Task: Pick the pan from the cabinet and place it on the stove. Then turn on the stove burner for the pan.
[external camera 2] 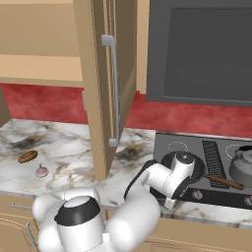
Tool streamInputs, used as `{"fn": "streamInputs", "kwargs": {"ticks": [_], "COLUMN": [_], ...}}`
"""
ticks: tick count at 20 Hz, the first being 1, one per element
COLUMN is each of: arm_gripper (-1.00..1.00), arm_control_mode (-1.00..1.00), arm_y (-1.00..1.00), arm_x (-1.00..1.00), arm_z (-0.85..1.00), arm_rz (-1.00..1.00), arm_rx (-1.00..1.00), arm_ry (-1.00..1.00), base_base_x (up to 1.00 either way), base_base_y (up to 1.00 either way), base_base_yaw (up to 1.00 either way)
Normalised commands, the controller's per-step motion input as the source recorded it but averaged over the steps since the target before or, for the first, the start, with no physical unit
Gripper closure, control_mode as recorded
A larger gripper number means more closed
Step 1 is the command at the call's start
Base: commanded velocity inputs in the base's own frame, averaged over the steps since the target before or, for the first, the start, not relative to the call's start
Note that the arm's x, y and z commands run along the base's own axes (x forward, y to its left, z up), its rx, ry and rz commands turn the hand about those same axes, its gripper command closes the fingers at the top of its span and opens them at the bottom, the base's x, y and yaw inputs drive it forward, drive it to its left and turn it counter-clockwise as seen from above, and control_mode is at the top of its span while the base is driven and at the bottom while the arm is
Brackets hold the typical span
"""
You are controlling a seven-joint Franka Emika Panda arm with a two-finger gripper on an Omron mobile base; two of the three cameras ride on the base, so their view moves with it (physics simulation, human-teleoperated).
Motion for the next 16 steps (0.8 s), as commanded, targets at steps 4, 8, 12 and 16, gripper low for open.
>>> {"fn": "streamInputs", "kwargs": {"ticks": [4,8,12,16], "arm_gripper": [-1.00,-1.00,-1.00,-1.00], "arm_control_mode": [-1.00,-1.00,-1.00,-1.00], "arm_y": [0.01,0.00,0.00,-0.01], "arm_x": [-0.26,-0.19,-0.05,-0.08], "arm_z": [0.13,0.45,0.51,0.51], "arm_rz": [0.03,0.04,0.05,0.04], "arm_rx": [0.00,-0.03,-0.06,-0.05], "arm_ry": [-0.02,-0.02,-0.05,-0.06], "base_base_x": [0.00,0.00,0.00,0.00], "base_base_y": [0.00,0.00,0.00,0.00], "base_base_yaw": [0.00,0.00,0.00,0.00]}}
